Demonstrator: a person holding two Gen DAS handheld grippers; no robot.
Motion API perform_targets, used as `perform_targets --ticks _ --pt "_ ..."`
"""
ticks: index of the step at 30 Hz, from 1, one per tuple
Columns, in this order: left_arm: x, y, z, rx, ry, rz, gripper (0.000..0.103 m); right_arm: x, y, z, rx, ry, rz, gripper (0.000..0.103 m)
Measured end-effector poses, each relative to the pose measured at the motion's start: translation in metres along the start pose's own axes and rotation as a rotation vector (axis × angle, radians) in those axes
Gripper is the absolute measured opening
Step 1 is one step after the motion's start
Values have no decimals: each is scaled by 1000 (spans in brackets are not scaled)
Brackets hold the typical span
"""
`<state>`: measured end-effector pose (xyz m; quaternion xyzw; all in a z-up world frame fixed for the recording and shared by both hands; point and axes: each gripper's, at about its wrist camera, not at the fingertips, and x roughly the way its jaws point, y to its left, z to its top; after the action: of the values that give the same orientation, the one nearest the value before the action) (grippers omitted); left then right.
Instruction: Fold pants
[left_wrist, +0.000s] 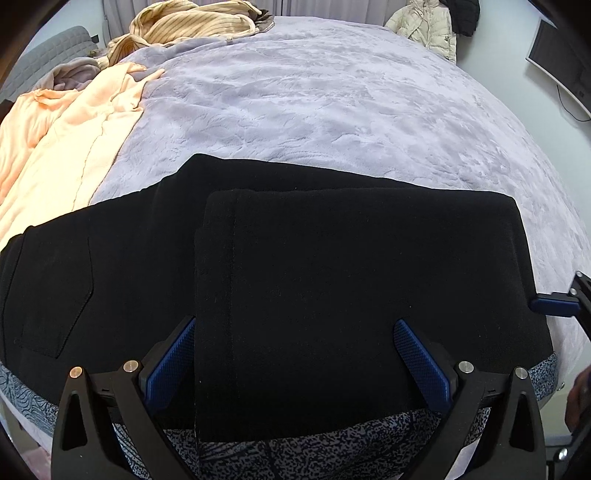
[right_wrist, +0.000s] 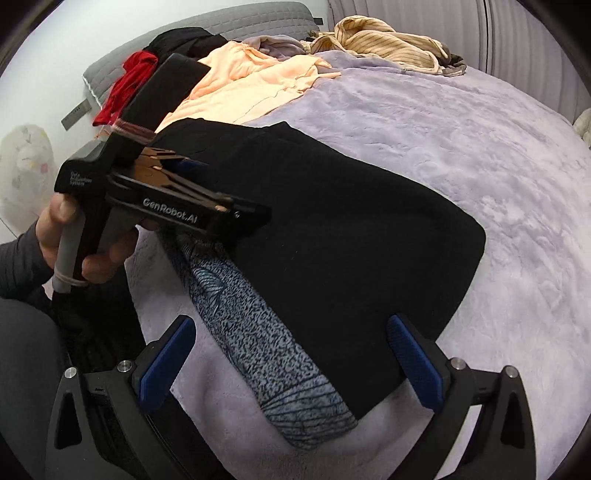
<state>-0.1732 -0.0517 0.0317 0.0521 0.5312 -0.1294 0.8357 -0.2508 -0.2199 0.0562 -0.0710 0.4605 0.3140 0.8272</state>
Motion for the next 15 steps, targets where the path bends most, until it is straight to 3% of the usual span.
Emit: perform_targets --ticks 3,6,8,11,13,15 --pt "-7 3 2 -26 17 -8 103 -14 -8 16 54 -56 5 103" --pt "-19 10 -1 -59 -7 3 103 -19 -21 39 98 -136 -56 103" --pt "-14 16 -6 -60 -1 31 103 2 -30 53 125 -67 -111 103" --pt "-16 33 -9 -115 15 -25 103 44 -26 62 111 78 -226 103" --pt "-32 45 -10 -131 -28 -14 103 47 -5 70 32 91 -324 103" --pt "-46 64 -10 -155 -77 -1 103 43 11 76 18 74 -320 103"
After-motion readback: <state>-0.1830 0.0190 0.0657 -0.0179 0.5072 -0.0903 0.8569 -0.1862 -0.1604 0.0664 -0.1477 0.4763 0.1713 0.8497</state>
